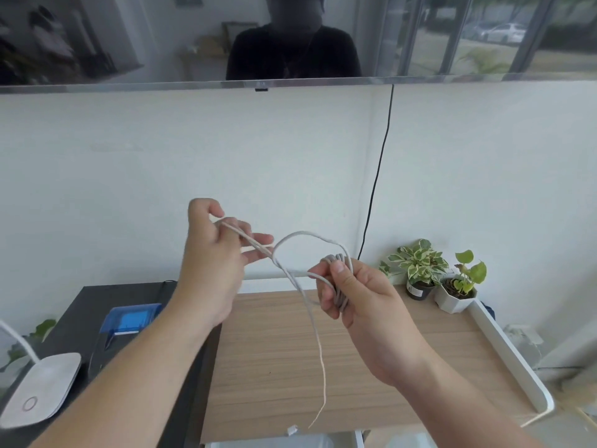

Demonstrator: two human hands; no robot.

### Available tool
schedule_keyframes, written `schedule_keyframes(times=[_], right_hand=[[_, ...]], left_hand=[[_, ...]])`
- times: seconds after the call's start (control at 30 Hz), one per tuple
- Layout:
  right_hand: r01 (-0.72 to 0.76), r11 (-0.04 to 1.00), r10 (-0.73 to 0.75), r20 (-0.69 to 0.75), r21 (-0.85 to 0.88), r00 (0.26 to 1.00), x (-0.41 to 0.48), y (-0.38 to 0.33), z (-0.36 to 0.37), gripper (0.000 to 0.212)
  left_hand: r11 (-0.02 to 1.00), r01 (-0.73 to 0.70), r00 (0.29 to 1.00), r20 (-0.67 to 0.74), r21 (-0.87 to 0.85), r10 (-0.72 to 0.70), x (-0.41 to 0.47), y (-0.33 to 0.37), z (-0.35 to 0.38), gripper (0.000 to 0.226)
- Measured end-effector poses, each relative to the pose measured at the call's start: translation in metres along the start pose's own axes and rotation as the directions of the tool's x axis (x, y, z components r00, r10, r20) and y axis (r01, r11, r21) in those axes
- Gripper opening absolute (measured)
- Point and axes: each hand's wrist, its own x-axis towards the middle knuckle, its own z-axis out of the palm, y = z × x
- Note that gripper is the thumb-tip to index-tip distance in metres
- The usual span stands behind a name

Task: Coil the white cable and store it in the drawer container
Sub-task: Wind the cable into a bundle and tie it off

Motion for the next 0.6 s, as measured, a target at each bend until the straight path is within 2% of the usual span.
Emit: schedule_keyframes(times=[0.03, 0.07, 0.1, 0.13, 0.17, 0.2, 0.23, 0.27, 0.3, 0.33, 0.4, 0.47, 0.5, 0.53, 0.57, 0.6], right_hand=[[-0.007, 1.0, 0.007, -0.011, 0.003, 1.0, 0.001, 0.0, -0.003, 0.032], [-0.007, 1.0, 0.007, -0.024, -0.002, 1.0, 0.002, -0.001, -0.006, 0.033], [-0.003, 1.0, 0.002, -0.04, -0.016, 0.999, 0.004, -0.002, -0.009, 0.033], [0.002, 0.999, -0.004, -0.058, -0.035, 0.998, 0.005, -0.002, -0.013, 0.033], [0.005, 0.998, -0.01, -0.075, -0.056, 0.997, 0.007, -0.003, -0.017, 0.033], [0.004, 0.997, -0.011, -0.092, -0.073, 0.996, 0.008, -0.004, -0.023, 0.033], [0.0, 0.997, -0.01, -0.109, -0.083, 0.994, 0.009, -0.005, -0.028, 0.033], [-0.005, 0.996, -0.006, -0.126, -0.085, 0.992, 0.01, -0.006, -0.035, 0.032], [-0.01, 0.997, -0.002, -0.141, -0.08, 0.99, 0.011, -0.008, -0.041, 0.032], [-0.014, 0.998, 0.004, -0.152, -0.067, 0.988, 0.012, -0.009, -0.048, 0.033], [-0.019, 1.0, 0.017, -0.131, -0.016, 0.991, 0.013, -0.013, -0.057, 0.035], [-0.014, 1.0, 0.015, -0.07, 0.004, 0.997, 0.013, -0.014, -0.061, 0.035], [-0.006, 1.0, 0.005, -0.054, -0.006, 0.999, 0.014, -0.014, -0.061, 0.034], [0.003, 1.0, -0.004, -0.051, -0.013, 0.999, 0.015, -0.014, -0.06, 0.033], [0.008, 1.0, -0.008, -0.049, -0.005, 0.999, 0.016, -0.014, -0.06, 0.033], [0.009, 1.0, -0.009, -0.046, 0.005, 0.999, 0.017, -0.014, -0.059, 0.032]], left_hand=[[0.973, 0.122, 0.992, 0.033, -0.198, -0.118, 0.006, 0.002, -0.002, 0.041], [0.946, 0.183, 0.983, 0.075, -0.266, -0.169, 0.012, 0.003, -0.006, 0.038], [0.965, 0.164, 0.985, 0.097, -0.206, -0.146, 0.017, 0.003, -0.011, 0.032], [0.999, 0.038, 0.994, 0.105, -0.037, -0.034, 0.022, 0.003, -0.019, 0.024], [0.962, -0.186, 0.977, 0.144, 0.199, 0.16, 0.027, 0.006, -0.027, 0.015], [0.779, -0.439, 0.898, 0.234, 0.448, 0.372, 0.034, 0.01, -0.037, 0.012], [0.481, -0.618, 0.772, 0.366, 0.622, 0.519, 0.044, 0.016, -0.048, 0.014], [0.212, -0.68, 0.663, 0.466, 0.702, 0.586, 0.054, 0.023, -0.059, 0.017], [0.066, -0.682, 0.597, 0.502, 0.729, 0.625, 0.067, 0.03, -0.07, 0.017], [0.051, -0.672, 0.574, 0.477, 0.739, 0.665, 0.081, 0.036, -0.082, 0.017], [0.226, -0.67, 0.611, 0.353, 0.707, 0.709, 0.112, 0.045, -0.105, 0.016], [0.439, -0.618, 0.717, 0.24, 0.652, 0.654, 0.14, 0.047, -0.124, 0.016], [0.599, -0.572, 0.797, 0.206, 0.56, 0.568, 0.149, 0.046, -0.131, 0.02], [0.792, -0.495, 0.869, 0.205, 0.358, 0.45, 0.152, 0.044, -0.137, 0.023], [0.928, -0.364, 0.906, 0.263, 0.085, 0.331, 0.153, 0.042, -0.142, 0.022], [0.968, -0.21, 0.908, 0.339, -0.137, 0.245, 0.153, 0.037, -0.147, 0.019]])
